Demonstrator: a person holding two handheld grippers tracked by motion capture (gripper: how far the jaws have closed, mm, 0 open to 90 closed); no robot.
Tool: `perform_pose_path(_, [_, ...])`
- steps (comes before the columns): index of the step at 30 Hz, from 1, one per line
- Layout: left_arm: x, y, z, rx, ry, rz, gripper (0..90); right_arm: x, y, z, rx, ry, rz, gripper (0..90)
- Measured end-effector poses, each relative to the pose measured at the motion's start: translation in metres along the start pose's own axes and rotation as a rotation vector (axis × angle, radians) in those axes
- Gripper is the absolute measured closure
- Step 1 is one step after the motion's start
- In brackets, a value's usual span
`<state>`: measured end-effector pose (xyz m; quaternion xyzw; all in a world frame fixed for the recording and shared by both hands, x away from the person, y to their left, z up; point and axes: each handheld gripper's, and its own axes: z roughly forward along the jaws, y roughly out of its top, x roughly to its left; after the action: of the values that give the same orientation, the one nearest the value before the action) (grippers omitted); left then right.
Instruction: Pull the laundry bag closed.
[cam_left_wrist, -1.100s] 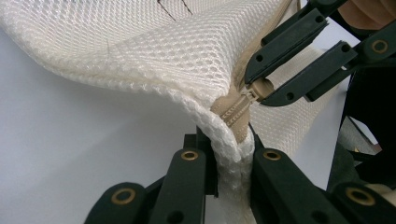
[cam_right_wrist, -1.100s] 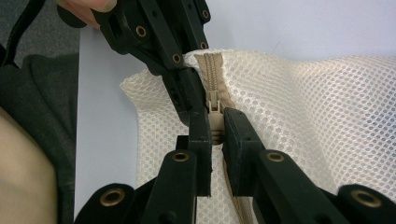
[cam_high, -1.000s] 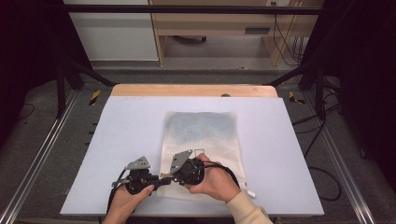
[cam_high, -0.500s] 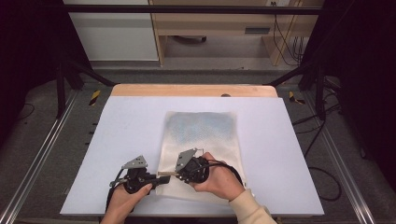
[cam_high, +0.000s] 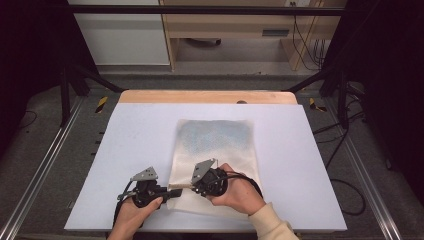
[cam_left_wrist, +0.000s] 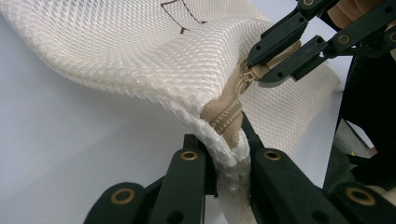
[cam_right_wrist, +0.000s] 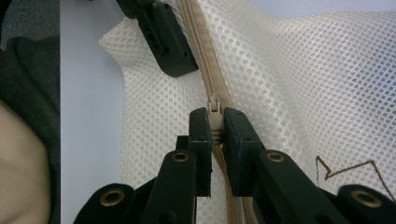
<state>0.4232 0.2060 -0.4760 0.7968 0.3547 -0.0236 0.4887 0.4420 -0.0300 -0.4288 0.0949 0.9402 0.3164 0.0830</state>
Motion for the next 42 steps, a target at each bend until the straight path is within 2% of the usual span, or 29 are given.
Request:
perform_pose_path(14, [0.003,-0.001,-0.001,-0.005,0.001,-0.013,84.8,-0.006,-0.011,-0.011,0.006,-0.013,0.019,82.3])
perform_pose_path(33, [0.001,-0.002,0.000,0.004,-0.012,-0.009,84.8,-0.006,-0.020,-0.020,0.004,-0.008,0.020,82.3])
perform_pose_path(42, [0.001,-0.002,0.001,0.005,-0.015,-0.011,84.8,-0.006,-0.026,-0.024,0.001,-0.012,0.034,82.3])
